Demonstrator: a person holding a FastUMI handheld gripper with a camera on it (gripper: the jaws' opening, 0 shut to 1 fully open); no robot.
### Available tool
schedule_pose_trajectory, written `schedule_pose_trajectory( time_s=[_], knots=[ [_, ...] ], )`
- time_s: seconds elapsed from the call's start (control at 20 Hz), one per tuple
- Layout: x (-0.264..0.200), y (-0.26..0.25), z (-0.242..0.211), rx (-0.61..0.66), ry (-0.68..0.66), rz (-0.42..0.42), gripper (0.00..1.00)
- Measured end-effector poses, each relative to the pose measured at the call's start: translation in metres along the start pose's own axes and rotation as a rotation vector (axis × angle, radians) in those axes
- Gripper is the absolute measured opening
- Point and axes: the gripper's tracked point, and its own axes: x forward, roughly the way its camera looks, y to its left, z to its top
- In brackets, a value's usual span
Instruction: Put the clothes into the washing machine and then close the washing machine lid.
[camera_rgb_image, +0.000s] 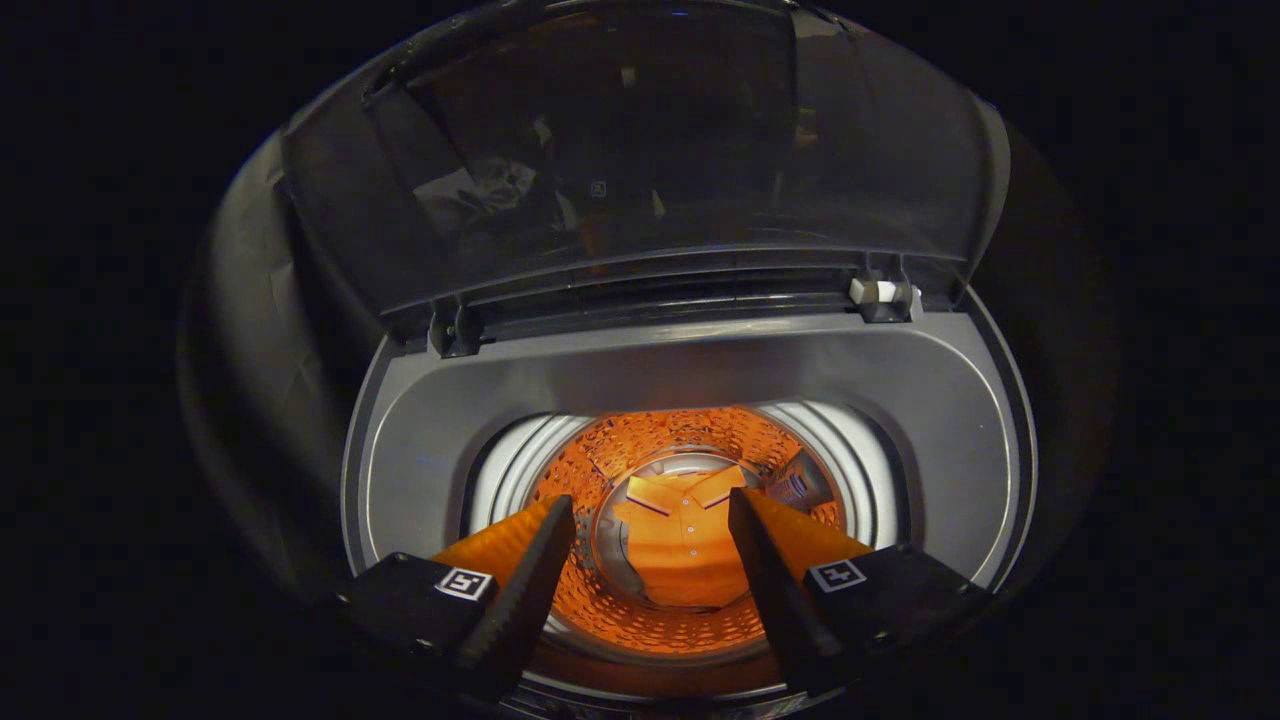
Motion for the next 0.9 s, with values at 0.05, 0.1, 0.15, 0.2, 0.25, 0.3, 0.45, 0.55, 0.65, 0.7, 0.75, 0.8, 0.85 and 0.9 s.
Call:
schedule_pose_trajectory(
  time_s=[0.05, 0.1, 0.15, 0.2, 0.25, 0.3, 0.45, 0.55, 0.65, 0.7, 0.75, 0.8, 0.85, 0.9],
  knots=[
    [-0.005, 0.0, 0.004, -0.005, -0.009, -0.004, 0.99],
    [-0.012, 0.001, 0.008, -0.008, -0.027, 0.002, 0.99],
    [-0.022, 0.001, 0.015, -0.016, -0.052, 0.001, 0.99],
    [-0.034, -0.001, 0.023, -0.032, -0.08, -0.009, 0.99],
    [-0.047, -0.003, 0.031, -0.047, -0.111, -0.023, 0.99],
    [-0.059, -0.003, 0.039, -0.056, -0.136, -0.026, 0.99],
    [-0.099, 0.003, 0.065, -0.077, -0.203, -0.011, 0.99],
    [-0.122, 0.005, 0.091, -0.088, -0.259, -0.006, 0.99],
    [-0.147, 0.012, 0.117, -0.096, -0.31, 0.007, 0.99],
    [-0.16, 0.014, 0.132, -0.096, -0.342, 0.013, 0.99],
    [-0.17, 0.016, 0.143, -0.102, -0.36, 0.019, 0.99],
    [-0.175, 0.019, 0.155, -0.108, -0.384, 0.018, 0.99],
    [-0.184, 0.02, 0.169, -0.118, -0.401, 0.015, 0.99],
    [-0.19, 0.026, 0.184, -0.128, -0.423, 0.015, 0.99]
  ],
)
